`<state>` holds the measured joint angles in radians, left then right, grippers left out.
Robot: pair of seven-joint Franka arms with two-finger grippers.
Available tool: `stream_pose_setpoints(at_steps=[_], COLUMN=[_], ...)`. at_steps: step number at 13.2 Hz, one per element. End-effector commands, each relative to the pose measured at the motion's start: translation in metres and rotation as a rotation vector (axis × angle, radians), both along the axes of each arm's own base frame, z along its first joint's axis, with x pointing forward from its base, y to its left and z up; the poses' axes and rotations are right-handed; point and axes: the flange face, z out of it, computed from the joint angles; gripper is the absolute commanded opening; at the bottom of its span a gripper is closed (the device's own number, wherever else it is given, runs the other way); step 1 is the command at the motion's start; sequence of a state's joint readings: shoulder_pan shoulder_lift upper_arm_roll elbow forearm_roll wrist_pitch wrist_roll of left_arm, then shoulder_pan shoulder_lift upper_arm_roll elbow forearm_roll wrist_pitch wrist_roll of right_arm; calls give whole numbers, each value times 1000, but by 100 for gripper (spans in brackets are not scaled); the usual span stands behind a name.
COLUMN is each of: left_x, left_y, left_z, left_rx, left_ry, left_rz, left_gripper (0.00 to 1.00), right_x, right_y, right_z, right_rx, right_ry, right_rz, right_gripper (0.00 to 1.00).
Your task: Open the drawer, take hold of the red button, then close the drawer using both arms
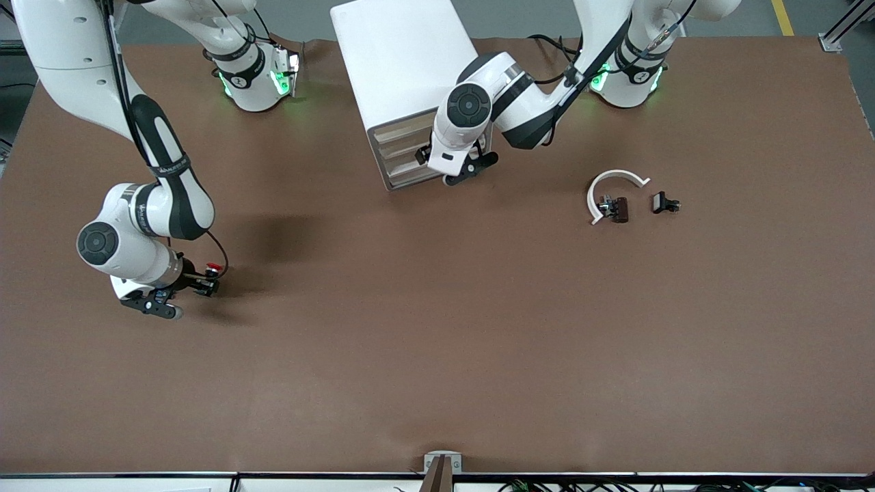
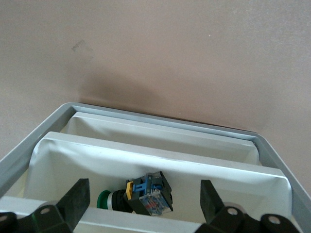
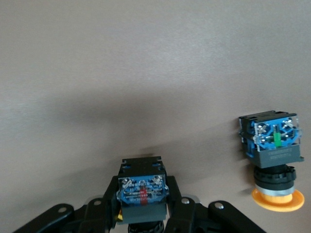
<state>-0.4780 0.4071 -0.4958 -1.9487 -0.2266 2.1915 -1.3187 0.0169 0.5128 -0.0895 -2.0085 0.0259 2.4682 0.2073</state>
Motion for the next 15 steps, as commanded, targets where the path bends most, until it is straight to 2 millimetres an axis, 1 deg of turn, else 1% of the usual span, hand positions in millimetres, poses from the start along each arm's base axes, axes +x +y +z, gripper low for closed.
stream_pose_setpoints(at_steps=[1,2,3,4,5,6,7,9,10,11,12,13,15], left_x=[0,3,13,29,52,82,110,166,192,216,233,247,270], left_y=[-10,-11,-12,-10,-1,13,24,64,87,115,144,170,230], left_z=[-8,-4,4,17,28,43,63,97,114,128,144,155,178], left_rx=[-7,-13,-25,-34,-34,-24,-3,47,61,79,98,112,132], left_ry=[30,24,13,-9,-27,-64,-124,-218,-268,-302,-321,-328,-318], left_rz=[28,32,47,59,86,106,103,131,152,172,167,149,135], left_gripper=[100,100,100,100,100,100,100,100,100,100,100,100,100], right_x=[3,2,1,1,1,1,1,1,1,1,2,4,10], right_y=[-4,-5,-10,-12,-13,-13,-13,-13,-13,-12,-11,-9,-9], right_z=[-5,-6,-9,-10,-10,-10,-10,-10,-11,-10,-11,-12,-6], right_rx=[-6,-13,-13,-12,-12,-12,-12,-12,-12,-12,-12,-12,-14], right_ry=[-7,-3,4,6,6,4,6,6,6,6,6,4,-3], right_rz=[20,60,72,80,80,80,80,80,80,82,82,85,91], right_gripper=[0,0,0,0,0,0,0,0,0,0,65,100,100])
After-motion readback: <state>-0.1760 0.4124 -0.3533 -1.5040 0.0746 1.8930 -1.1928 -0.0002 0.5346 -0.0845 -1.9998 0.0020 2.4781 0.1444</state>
